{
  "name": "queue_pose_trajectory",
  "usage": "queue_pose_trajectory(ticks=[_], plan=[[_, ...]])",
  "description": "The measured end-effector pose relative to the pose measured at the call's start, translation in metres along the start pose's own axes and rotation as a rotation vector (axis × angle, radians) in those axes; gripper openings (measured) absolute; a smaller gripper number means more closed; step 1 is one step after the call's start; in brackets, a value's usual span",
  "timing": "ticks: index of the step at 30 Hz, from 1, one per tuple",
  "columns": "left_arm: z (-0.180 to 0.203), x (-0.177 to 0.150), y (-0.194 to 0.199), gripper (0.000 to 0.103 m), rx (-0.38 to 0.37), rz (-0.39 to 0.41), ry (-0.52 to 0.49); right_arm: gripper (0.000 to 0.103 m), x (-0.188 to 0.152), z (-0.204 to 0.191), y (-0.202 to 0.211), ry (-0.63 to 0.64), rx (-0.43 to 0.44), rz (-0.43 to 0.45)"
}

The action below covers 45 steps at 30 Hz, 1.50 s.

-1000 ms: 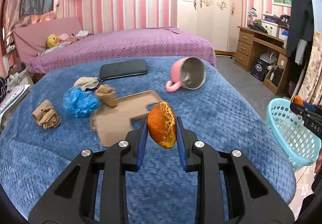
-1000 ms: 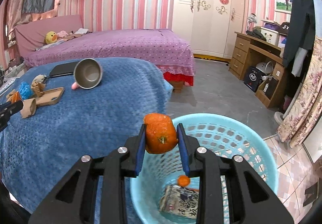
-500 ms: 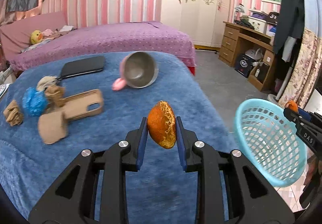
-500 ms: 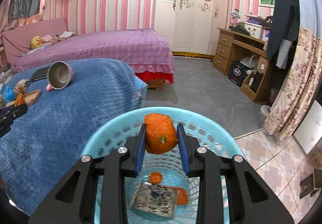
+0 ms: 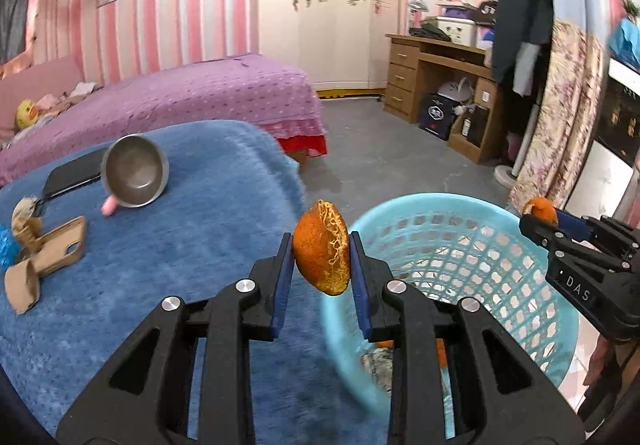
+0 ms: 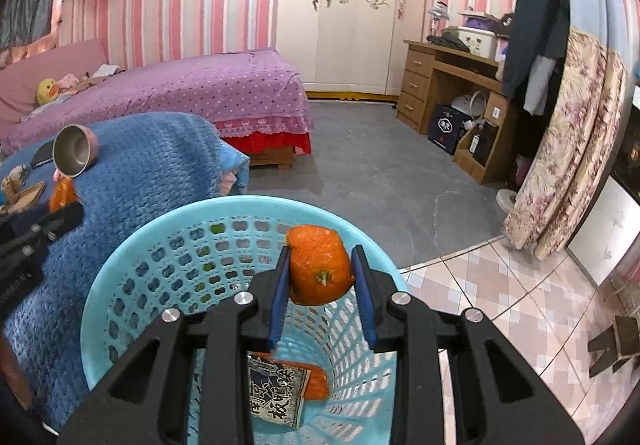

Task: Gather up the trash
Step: 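Carry peel and tangerine over the blue basket and open both tools, then grasp the brown cardboard tube with the left tool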

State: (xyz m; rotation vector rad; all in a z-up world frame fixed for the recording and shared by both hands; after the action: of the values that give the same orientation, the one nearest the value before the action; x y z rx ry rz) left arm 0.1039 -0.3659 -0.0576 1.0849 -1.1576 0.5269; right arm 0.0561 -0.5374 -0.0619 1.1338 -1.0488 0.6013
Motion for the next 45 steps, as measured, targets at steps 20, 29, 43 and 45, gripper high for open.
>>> queue_pose_trajectory(ticks=[20, 29, 43, 45], plan=[[0.011, 0.01, 0.006, 0.092, 0.01, 0.069, -0.004, 0.03, -0.004, 0.011, -0.004, -0.048, -0.001, -0.008], [-0.026, 0.013, 0.013, 0.097, 0.079, 0.066, 0.035, 0.031, 0.001, 0.001, -0.001, -0.037, 0.005, 0.012], [-0.083, 0.012, 0.037, 0.097, 0.163, 0.072, 0.059, 0.085, 0.012, -0.022, 0.004, -0.047, -0.012, 0.042], [-0.094, 0.013, 0.043, 0.097, 0.172, 0.075, 0.066, 0.086, 0.013, -0.028, 0.005, -0.047, -0.007, 0.042]])
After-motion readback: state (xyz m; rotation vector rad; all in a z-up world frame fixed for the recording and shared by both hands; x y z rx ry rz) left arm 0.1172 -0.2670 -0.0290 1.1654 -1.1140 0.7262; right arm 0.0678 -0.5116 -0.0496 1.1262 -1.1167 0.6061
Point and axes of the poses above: each gripper's, at about its wrist camera, not at the fingertips, and y roughly against the way its jaws point, z to its right, x to its top, the point moved 4 cm from there along -y, roughly the way its jaws point, and after that the axes turned 9 degrees about z, right-handed, at the moved point
